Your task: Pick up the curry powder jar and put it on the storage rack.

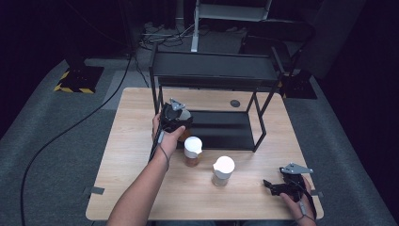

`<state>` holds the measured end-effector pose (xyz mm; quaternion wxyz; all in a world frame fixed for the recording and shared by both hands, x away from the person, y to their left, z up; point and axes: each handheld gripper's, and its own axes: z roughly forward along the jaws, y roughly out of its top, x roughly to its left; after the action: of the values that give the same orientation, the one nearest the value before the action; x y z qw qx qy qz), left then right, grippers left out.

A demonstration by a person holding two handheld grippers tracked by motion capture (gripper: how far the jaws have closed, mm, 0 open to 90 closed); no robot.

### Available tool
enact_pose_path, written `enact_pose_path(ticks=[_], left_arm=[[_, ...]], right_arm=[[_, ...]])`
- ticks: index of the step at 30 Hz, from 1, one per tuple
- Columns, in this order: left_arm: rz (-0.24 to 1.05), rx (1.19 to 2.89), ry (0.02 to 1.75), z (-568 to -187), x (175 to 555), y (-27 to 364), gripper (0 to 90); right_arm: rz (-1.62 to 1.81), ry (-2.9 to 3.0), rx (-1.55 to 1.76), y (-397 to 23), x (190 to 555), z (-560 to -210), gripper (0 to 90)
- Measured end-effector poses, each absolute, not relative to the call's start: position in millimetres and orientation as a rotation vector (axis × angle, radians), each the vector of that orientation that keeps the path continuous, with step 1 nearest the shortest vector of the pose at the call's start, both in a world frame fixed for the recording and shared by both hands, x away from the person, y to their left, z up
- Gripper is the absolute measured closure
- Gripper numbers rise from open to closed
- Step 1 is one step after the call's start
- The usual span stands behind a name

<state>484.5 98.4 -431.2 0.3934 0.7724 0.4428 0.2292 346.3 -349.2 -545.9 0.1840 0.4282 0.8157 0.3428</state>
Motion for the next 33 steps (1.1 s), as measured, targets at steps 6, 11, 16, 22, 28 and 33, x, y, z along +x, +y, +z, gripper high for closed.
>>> enact_pose_path(ticks=[6,11,16,22,28,33], left_arm=[[0.587,1.946,1.145,-430,484,98,17.4],[0.592,1.921,1.143,-424,479,100,14.0],[0.595,1.913,1.127,-416,469,103,12.3],[0.592,1.878,1.125,-406,451,114,12.0],[0.560,1.833,1.130,-401,436,131,11.5],[0.555,1.833,1.109,-397,423,140,11.0]], right_arm=[[0.967,2.300,1.207,-349,346,-546,4.1],[0.967,2.300,1.208,-349,346,-546,4.1],[0.967,2.299,1.208,-349,346,-546,4.0],[0.968,2.302,1.209,-349,347,-546,3.5],[0.967,2.308,1.210,-349,347,-546,2.8],[0.968,2.308,1.208,-349,347,-546,2.7]])
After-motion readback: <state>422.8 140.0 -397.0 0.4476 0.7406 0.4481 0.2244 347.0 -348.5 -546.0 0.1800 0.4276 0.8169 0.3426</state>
